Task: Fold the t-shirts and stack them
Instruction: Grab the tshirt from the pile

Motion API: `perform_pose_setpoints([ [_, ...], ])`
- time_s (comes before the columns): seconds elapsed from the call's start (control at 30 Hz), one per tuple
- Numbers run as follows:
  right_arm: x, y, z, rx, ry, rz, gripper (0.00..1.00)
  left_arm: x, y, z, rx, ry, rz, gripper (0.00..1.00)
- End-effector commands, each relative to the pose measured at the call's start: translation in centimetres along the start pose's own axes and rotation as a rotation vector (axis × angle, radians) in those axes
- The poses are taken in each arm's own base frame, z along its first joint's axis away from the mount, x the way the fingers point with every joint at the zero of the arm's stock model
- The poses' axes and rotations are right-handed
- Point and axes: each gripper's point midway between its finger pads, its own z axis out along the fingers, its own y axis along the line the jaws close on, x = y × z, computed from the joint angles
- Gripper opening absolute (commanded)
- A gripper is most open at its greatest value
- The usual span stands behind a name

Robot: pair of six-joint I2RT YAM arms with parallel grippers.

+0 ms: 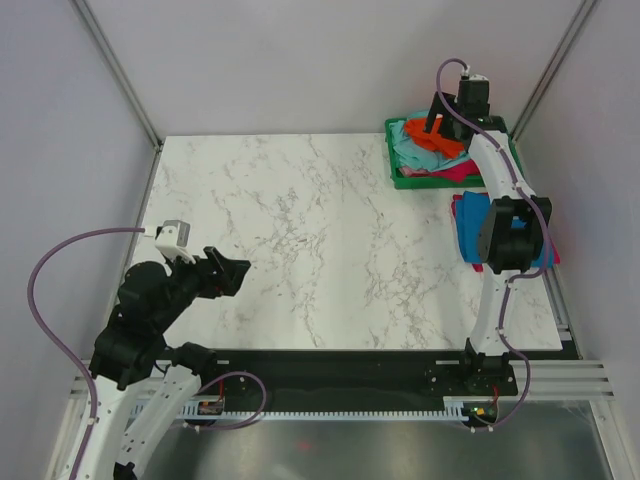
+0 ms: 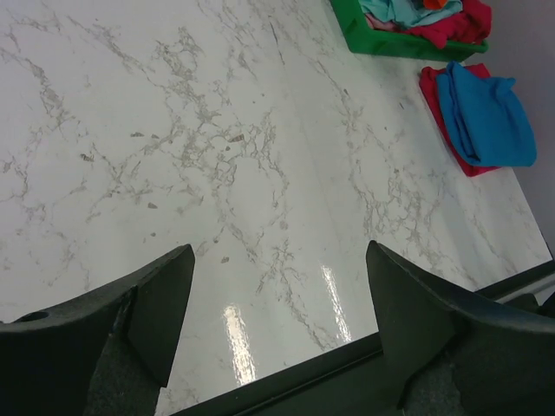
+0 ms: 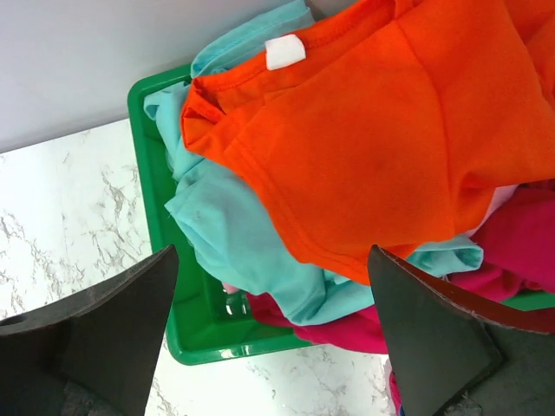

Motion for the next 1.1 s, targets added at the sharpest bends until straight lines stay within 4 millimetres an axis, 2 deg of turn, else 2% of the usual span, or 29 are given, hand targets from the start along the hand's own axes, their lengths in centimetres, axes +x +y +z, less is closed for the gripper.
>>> perform_pose_setpoints([
  [0.0,-3.0,0.4,-1.4,0.037,-0.088,-0.016,0.98,-0.9,0.1,-0.2,0.0,-0.044,0.051,0.89],
  [0.17,-3.2,-0.7,-0.8,0.142,-0.072,-0.102,0.98,-0.3,0.3,0.7,-0.01,-0.01,0.036,0.87],
  [0.2,-2.3,-1.2,0.2,0.17,-0.05,-0.118,0.98,-0.2,0.4,0.8,-0.014,-0.006,0.036,0.87],
  [0.4,-0.5,-2.4,1.9,0.226,-0.007,-0.163,0.98,-0.4,0.5,0.4,-0.015,-0.034,0.033,0.86],
  [0.73,2.0,-2.4,5.1,0.206,0.037,-0.197,0.97,-0.3,0.7,0.6,-0.023,-0.031,0.029,0.85],
  [0.8,2.5,-2.4,5.5,0.205,0.047,-0.2,0.81,-0.4,0.7,0.6,-0.024,-0.033,0.03,0.85],
  [0.83,2.6,-2.5,5.6,0.208,0.049,-0.206,0.69,-0.4,0.7,0.6,-0.026,-0.035,0.03,0.85],
  [0.87,2.5,-2.6,5.6,0.211,0.047,-0.208,0.46,-0.4,0.8,0.6,-0.027,-0.037,0.028,0.85],
  [0.93,2.3,-2.6,5.4,0.215,0.041,-0.207,0.27,-0.4,0.8,0.6,-0.029,-0.037,0.028,0.85],
  [0.97,1.7,-2.4,4.8,0.212,0.03,-0.209,0.13,-0.3,0.8,0.6,-0.03,-0.034,0.027,0.85],
  [1.03,0.7,-1.7,4.0,0.2,0.009,-0.215,0.01,-0.3,0.8,0.6,-0.027,-0.036,0.027,0.85],
  [1.07,-0.4,-0.6,2.9,0.183,-0.019,-0.218,0.0,-0.3,0.9,0.6,-0.032,-0.036,0.027,0.85],
])
